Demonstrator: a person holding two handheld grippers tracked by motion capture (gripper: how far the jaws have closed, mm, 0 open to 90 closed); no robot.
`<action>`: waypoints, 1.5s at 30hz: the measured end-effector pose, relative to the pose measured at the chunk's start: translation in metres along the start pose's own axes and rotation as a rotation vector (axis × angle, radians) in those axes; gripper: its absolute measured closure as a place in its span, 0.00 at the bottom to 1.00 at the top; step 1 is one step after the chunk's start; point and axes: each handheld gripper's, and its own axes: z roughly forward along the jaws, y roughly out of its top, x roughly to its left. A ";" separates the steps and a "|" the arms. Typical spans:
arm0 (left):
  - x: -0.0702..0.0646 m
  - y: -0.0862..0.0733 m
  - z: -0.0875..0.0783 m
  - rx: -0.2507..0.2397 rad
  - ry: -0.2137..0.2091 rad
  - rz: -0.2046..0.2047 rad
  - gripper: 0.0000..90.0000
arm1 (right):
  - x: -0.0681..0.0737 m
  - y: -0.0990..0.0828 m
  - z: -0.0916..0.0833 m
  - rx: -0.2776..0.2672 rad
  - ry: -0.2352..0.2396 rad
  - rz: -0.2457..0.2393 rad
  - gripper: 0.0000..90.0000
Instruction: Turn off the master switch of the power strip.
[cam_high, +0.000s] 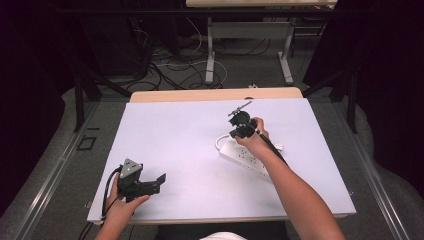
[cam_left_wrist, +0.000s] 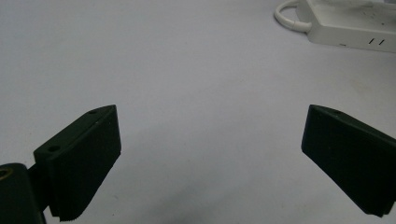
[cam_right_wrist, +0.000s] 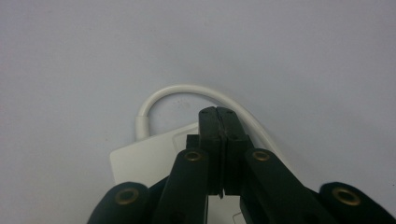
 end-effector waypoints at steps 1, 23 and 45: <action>0.000 0.000 0.000 0.002 0.003 0.008 0.05 | 0.000 0.000 0.002 -0.011 -0.004 -0.008 1.00; 0.000 -0.001 0.000 -0.008 0.007 0.003 0.05 | 0.006 -0.004 0.015 0.054 -0.014 -0.036 1.00; -0.001 -0.001 0.000 -0.005 0.010 0.006 0.06 | 0.005 -0.008 0.019 0.014 -0.017 -0.067 1.00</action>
